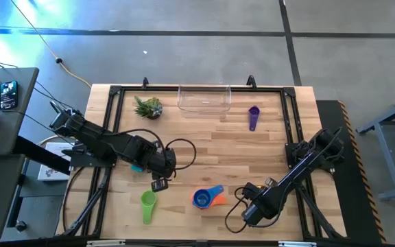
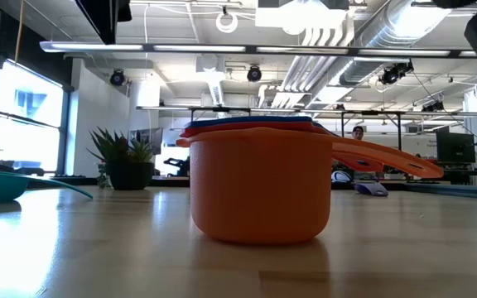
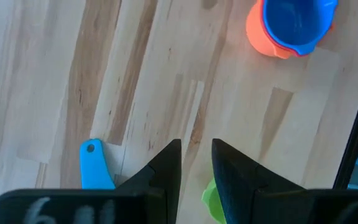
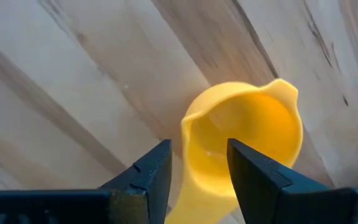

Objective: Nest measuring cups in basket
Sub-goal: Stack the yellow measuring cup on the blue measuring cup

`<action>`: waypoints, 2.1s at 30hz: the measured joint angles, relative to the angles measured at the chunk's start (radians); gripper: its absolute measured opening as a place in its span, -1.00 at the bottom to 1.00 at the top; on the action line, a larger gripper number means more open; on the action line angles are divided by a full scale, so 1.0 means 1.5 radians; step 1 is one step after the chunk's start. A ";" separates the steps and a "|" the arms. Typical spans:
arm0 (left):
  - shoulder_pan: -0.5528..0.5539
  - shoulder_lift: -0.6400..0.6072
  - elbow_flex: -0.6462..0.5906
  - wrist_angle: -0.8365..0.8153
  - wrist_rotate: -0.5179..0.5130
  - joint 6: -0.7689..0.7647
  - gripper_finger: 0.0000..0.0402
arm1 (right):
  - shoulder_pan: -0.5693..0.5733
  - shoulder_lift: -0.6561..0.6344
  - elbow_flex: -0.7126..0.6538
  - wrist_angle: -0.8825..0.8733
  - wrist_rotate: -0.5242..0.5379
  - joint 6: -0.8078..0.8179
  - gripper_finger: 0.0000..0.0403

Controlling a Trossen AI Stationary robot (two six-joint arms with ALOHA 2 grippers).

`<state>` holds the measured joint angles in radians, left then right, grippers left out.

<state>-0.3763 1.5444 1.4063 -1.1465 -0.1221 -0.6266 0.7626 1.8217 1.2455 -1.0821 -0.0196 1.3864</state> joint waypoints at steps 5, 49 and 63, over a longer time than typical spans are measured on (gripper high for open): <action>0.012 0.000 0.000 0.000 0.000 -0.001 -0.61 | -0.008 0.000 -0.028 0.040 -0.003 -0.005 -0.30; 0.028 0.000 0.000 0.000 0.022 -0.152 -0.61 | -0.165 -0.001 0.205 0.011 0.176 -0.578 -1.00; 0.028 0.000 0.000 0.000 0.022 -0.198 -0.61 | -0.194 -0.001 0.243 0.148 0.126 -0.974 -1.00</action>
<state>-0.3340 1.5444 1.4063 -1.1469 -0.0887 -0.9236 0.4711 1.8210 1.6093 -0.8606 0.1701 -0.0748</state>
